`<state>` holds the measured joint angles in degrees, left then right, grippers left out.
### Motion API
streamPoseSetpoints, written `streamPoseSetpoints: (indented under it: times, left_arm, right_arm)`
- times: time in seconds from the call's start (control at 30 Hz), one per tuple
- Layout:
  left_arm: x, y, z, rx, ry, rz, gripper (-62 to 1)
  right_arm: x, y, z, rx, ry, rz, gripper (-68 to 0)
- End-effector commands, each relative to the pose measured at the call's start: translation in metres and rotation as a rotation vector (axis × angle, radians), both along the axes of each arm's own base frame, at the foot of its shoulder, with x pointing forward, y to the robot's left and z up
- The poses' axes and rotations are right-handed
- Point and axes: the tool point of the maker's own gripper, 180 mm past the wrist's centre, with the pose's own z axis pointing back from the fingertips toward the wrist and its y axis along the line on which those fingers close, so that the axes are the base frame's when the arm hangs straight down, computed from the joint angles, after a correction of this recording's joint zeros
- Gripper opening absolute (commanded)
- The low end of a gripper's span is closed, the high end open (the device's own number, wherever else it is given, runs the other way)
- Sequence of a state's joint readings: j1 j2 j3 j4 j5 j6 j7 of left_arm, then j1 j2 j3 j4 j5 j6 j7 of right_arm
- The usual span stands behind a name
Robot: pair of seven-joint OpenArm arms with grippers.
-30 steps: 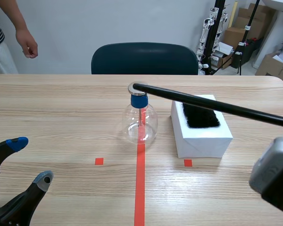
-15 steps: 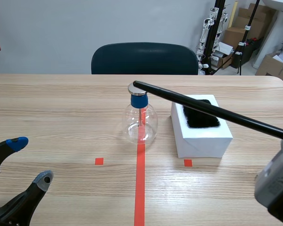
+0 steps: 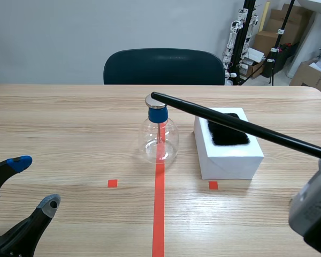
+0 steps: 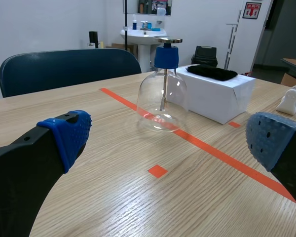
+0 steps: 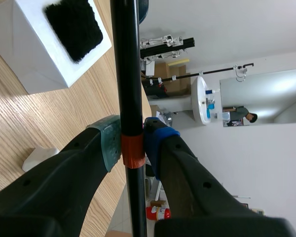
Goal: Do the electroscope experiment. move the rod toward and away from the electroscope
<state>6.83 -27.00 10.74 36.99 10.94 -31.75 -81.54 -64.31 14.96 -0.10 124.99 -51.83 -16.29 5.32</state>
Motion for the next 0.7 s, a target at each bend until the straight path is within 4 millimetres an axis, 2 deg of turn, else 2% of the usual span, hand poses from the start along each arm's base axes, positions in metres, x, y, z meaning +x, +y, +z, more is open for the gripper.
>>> streamPoseSetpoints:
  times: [0.0,0.67]
  left_arm:
    - [0.0027,0.0025,0.0085,-0.012,-0.03,0.0,1.4]
    - [0.0027,0.0025,0.0085,-0.012,-0.03,0.0,1.4]
  right_arm:
    - [0.004,0.0011,0.008,-0.003,-0.034,0.01,-57.3]
    - [0.0037,0.0057,0.0093,0.003,-0.041,0.035,-57.3]
